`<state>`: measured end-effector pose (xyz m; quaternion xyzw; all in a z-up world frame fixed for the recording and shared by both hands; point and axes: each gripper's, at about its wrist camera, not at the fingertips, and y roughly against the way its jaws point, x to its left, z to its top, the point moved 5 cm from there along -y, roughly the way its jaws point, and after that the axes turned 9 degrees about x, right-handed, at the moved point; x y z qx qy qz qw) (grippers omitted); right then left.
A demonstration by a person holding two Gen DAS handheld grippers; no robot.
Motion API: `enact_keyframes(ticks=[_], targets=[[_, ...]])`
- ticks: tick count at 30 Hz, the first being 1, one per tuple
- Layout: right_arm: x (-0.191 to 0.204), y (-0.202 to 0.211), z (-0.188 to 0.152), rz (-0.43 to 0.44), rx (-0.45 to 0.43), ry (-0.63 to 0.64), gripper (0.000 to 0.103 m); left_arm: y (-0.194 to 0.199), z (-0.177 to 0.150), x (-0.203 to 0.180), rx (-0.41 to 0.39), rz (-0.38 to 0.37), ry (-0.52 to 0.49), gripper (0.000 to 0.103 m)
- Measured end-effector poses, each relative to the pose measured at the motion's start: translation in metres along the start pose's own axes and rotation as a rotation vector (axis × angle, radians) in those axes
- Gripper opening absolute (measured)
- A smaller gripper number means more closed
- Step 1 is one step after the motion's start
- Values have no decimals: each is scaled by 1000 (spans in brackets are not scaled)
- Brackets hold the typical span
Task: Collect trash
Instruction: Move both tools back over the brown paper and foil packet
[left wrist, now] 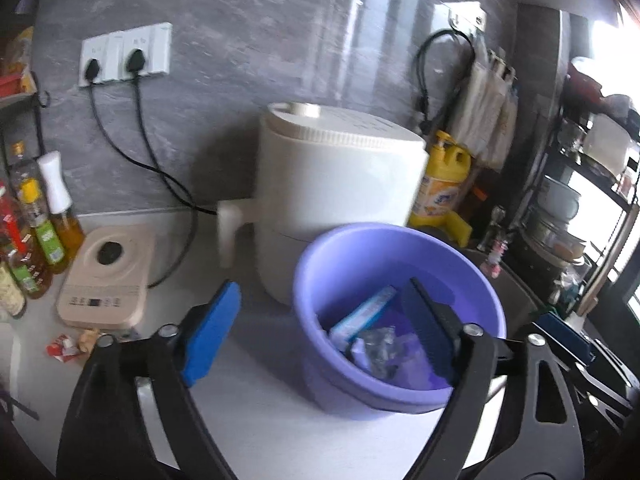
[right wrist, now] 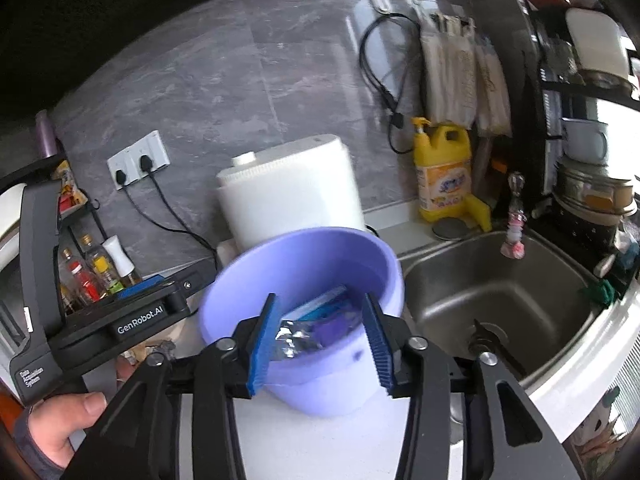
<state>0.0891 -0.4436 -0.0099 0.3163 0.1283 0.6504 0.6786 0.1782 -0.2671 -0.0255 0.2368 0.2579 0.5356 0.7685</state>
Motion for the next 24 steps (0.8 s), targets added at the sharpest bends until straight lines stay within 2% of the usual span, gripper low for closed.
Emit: enact_keyframes(ticks=[3,11,24], targets=[[13,-1,1,16,-1,15,49,8,0,21,-18,34,25,91],[60,-15,-4,98,23,87,53,20,-14,84,-9,125,135,91],[129,-37,-30,217,102,207,53,42,-58,169,17,255,290,91]])
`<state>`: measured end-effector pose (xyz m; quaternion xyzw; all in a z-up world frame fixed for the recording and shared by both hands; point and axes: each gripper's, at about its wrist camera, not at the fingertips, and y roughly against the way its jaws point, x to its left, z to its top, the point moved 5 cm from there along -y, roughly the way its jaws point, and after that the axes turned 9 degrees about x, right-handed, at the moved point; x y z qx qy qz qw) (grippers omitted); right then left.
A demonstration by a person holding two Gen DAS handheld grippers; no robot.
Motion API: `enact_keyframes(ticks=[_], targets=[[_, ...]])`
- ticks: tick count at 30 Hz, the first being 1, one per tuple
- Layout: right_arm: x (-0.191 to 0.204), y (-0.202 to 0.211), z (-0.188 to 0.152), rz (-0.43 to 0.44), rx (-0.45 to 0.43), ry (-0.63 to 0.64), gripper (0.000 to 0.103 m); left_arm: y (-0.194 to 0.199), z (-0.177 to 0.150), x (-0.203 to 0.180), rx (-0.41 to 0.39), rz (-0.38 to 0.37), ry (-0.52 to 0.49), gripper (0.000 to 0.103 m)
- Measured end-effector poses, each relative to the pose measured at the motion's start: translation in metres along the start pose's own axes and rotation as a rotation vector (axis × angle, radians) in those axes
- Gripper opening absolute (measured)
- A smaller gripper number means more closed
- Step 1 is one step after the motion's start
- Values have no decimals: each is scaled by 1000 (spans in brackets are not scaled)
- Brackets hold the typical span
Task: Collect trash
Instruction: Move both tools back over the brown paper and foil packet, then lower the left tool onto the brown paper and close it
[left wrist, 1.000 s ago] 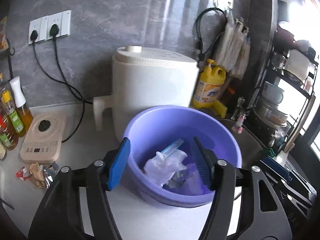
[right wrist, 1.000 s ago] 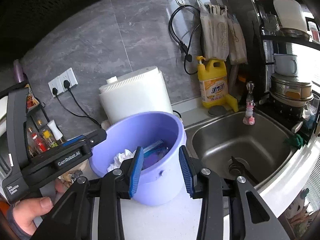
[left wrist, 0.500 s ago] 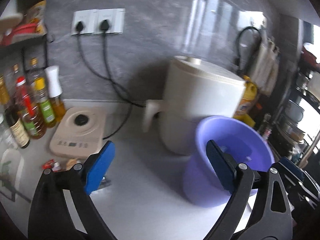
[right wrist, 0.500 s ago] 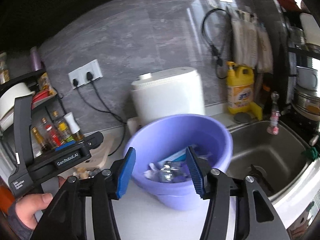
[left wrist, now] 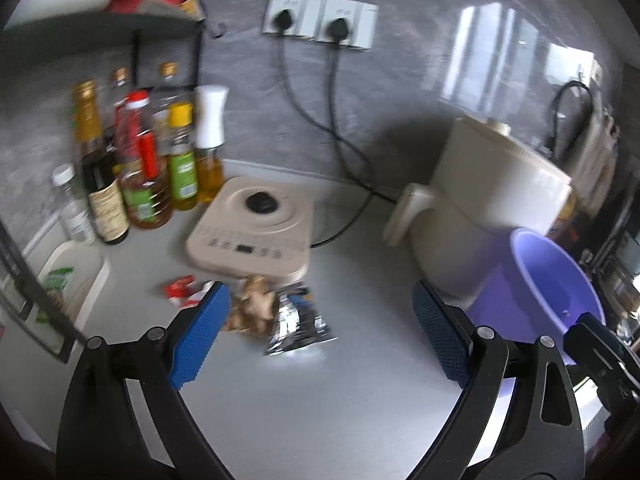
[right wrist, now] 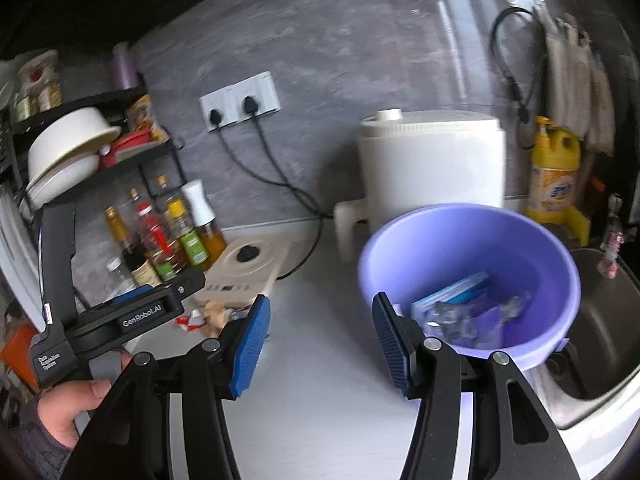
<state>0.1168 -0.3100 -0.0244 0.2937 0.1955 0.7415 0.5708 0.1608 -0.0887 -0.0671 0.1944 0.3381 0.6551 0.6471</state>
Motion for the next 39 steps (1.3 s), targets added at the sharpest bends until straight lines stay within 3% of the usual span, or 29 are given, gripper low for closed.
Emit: enact_keyframes(ticks=[8,17,32,39], targets=[[32,-24,-17,68,69,58,53,-4,-20,49,35,72,87,91],[51,-60,-31,122,145,81,53,-12,-31,77,64,111,128,84],[59,-115,-33,149,217,72,48,-70,-19,75,117,78,129,61],[49,-144,-28,154,243,41,48,-99,-10,70,140,69,119,58]])
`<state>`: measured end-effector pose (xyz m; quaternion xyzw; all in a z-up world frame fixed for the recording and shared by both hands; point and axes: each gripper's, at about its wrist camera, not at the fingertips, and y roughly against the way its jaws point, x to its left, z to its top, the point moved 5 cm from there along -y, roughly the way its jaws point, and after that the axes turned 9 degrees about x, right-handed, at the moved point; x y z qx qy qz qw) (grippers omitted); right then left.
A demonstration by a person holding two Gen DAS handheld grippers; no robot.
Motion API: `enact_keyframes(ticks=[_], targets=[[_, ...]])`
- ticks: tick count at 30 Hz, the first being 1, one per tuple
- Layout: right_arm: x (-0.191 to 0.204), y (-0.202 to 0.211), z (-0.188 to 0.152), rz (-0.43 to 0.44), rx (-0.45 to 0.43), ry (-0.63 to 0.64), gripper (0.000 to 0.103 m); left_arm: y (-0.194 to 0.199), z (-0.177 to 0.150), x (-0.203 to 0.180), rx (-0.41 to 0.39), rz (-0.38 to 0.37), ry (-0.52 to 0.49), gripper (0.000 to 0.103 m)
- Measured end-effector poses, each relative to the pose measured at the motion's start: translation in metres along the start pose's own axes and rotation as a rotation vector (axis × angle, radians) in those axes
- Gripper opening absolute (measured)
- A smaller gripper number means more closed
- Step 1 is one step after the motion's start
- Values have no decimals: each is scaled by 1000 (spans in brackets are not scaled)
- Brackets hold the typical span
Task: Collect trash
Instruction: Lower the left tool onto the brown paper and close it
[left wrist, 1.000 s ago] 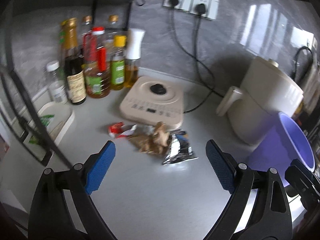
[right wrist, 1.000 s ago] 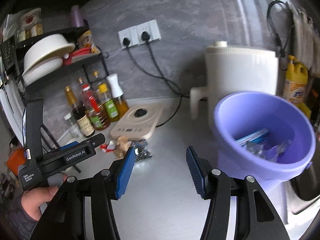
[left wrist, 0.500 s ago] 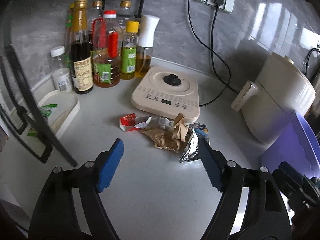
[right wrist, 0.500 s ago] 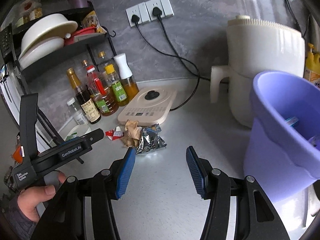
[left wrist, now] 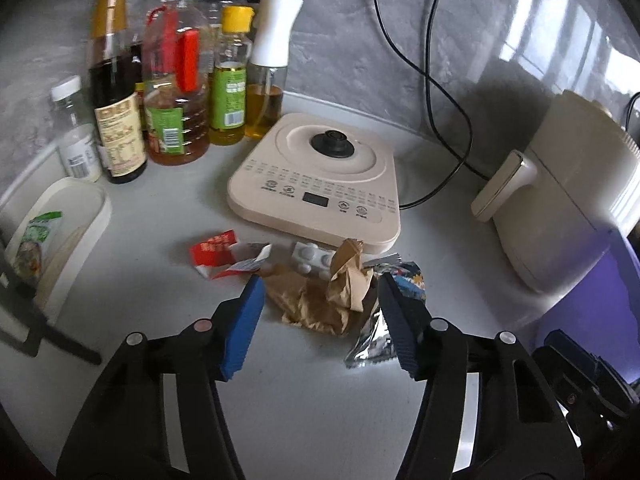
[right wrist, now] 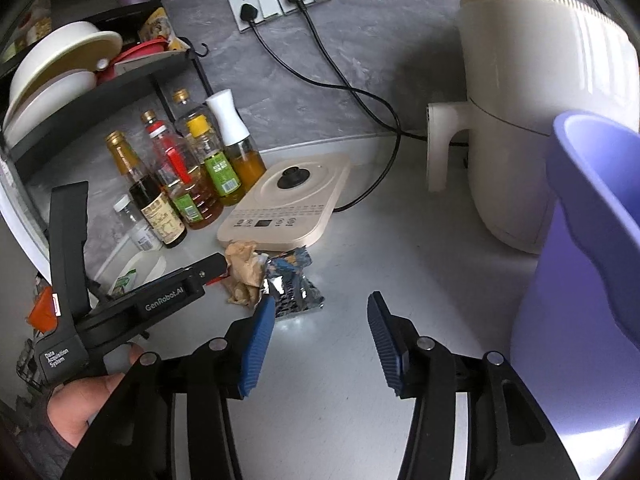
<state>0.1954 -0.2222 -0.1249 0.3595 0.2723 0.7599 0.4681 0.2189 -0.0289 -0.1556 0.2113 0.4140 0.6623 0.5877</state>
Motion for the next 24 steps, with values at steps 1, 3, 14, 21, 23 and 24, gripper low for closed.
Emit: enact_keyframes(ticks=[1,3,14,21,23,24], targets=[[-2,-3,1,3,5,-6,48,-4,2,-1,3,2,0,58],[-5,-9,1,11,12,-12,48,-10,5,-2,4,5,6,58],[-10,-33,12,11,47,8,48,-41,14,-5,22,-24,56,49],[-14,-37,17,-7,47,-1,48,-49,10,-8,56,-55,53,19],[-14,-39,17,-9,49,-4,48,-48,8,-8,54,-65,52,18],[-13,-40,17,-9,50,-3,48,-47,7,-7,52,-67,54,17]])
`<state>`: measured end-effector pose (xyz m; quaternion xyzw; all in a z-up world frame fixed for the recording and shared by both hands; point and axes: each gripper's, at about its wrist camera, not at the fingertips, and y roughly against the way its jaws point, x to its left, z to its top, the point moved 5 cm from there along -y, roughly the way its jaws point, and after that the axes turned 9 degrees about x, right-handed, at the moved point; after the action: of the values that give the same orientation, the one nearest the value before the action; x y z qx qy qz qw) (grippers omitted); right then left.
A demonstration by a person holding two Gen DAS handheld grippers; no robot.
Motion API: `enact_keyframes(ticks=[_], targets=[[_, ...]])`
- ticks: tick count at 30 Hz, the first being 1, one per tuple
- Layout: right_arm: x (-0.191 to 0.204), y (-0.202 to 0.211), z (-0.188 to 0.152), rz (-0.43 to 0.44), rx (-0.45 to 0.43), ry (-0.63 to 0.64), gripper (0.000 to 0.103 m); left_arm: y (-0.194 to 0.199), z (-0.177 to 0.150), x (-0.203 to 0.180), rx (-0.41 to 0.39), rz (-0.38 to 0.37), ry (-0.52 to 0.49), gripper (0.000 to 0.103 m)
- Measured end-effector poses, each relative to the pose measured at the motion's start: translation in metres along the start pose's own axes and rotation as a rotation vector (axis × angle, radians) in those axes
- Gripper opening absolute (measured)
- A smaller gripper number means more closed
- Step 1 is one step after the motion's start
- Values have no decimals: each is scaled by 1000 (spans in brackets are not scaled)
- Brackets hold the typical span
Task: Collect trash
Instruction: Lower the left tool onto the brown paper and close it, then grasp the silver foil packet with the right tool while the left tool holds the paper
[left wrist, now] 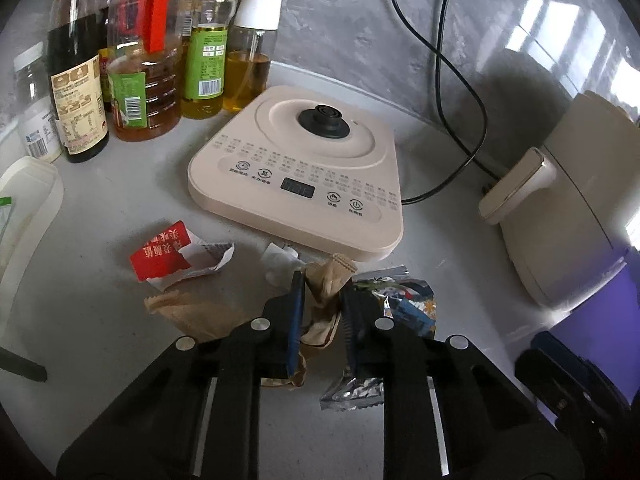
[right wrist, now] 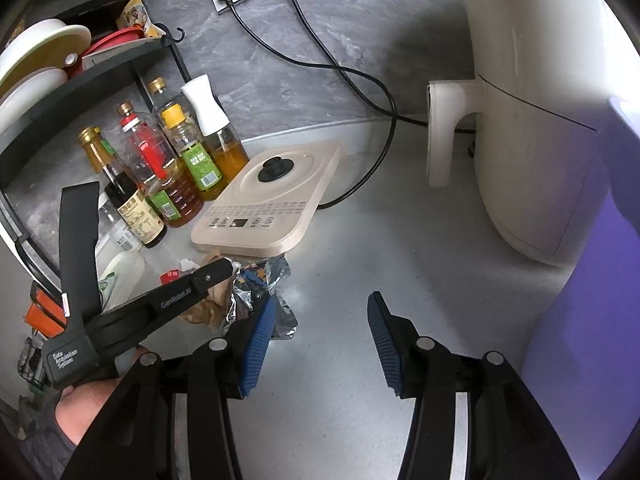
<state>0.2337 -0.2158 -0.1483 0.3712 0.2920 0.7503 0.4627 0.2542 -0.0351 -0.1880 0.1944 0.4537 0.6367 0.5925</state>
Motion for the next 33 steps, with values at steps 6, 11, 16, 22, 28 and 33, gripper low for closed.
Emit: enact_keyframes(ticks=[6,11,16,22,28,33], targets=[[10,-8,1,12,13,11,48,8,-8,13,-14,-7,37,16],[16,-17,3,20,18,20,48,9,-15,24,-18,7,52,15],[22,-27,0,35,32,27,48,8,-17,32,-22,29,64,15],[30,-42,-4,55,57,55,48,9,-16,35,-28,41,79,15],[26,-60,-14,69,123,69,7,15,-20,34,-36,41,75,15],[28,-40,-15,78,84,99,1,22,-21,28,-48,30,68,15]])
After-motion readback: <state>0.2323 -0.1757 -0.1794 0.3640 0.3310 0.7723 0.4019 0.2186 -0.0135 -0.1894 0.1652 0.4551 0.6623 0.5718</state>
